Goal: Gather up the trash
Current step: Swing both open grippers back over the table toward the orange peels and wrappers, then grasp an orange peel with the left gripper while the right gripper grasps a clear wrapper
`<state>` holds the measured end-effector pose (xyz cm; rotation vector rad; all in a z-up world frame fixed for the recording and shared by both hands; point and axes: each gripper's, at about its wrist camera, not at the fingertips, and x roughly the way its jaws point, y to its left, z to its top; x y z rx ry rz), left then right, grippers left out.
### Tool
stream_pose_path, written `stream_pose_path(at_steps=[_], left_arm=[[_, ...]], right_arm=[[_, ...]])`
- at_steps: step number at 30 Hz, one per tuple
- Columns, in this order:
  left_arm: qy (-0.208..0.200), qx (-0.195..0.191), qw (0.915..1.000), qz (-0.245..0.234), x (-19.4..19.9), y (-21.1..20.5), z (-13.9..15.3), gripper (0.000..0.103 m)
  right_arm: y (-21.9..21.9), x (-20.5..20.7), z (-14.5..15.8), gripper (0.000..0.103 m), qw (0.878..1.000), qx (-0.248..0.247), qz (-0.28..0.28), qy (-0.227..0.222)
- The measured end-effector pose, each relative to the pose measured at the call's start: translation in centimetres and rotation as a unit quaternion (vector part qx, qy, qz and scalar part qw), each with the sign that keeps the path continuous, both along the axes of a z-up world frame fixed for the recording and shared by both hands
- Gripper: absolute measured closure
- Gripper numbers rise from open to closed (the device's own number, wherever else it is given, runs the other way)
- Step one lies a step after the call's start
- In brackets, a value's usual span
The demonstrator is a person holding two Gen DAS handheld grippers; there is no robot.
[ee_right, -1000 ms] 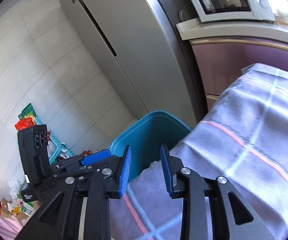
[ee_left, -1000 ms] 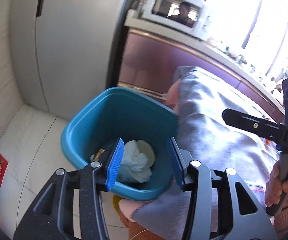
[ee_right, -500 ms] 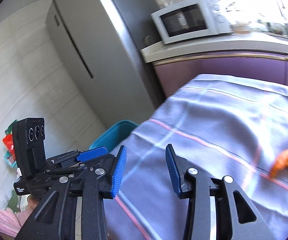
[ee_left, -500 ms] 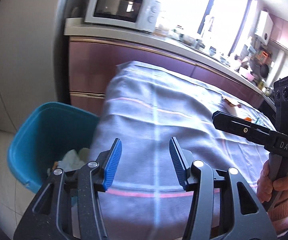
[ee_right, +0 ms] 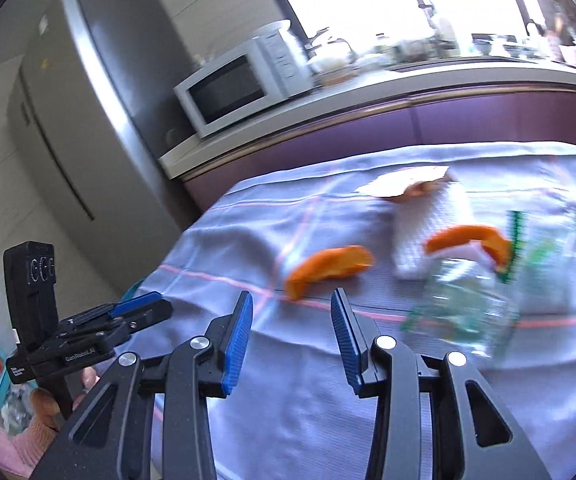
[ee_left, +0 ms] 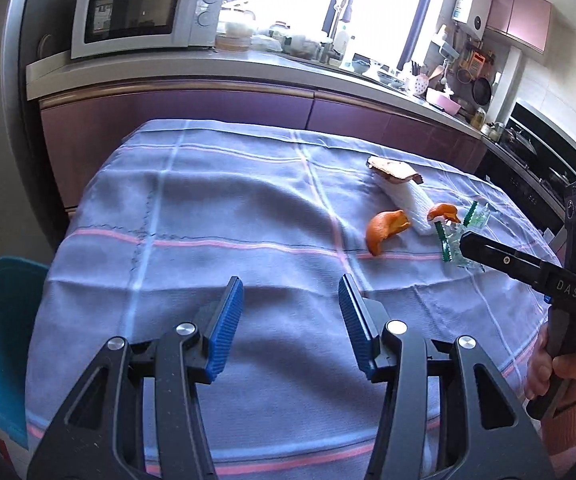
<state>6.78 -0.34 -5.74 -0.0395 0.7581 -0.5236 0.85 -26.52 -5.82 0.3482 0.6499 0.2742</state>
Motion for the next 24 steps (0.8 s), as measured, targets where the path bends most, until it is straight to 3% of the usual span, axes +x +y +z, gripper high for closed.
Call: stream_pose_path(at_steps=[7, 10, 17, 24], left_arm=[[0.004, 0.014, 0.9992, -0.036, 2.1, -4.9, 0.1, 0.054], [0.010, 0.019, 0.9987, -0.047, 2.9, -6.7, -0.1, 0.054], [0.035, 0.018, 0.9977, -0.055, 4.8, -9.1, -0.6, 0.055], [0.036, 0.052, 0.9960, -0.063, 5.8, -11.7, -1.2, 0.055]], right_arm=[[-6.0, -1.5, -0.8, 0.063, 0.997, -0.002, -0.079, 0.006], [-7.9, -1.6, -1.6, 0.057, 0.994, 0.009, -0.103, 0.020], [-9.5, -0.8, -3.5, 0.053, 0.993, 0.038, -0.102, 0.053], [-8.8, 0.6, -3.6, 0.052, 0.993, 0.039, -0.083, 0.070]])
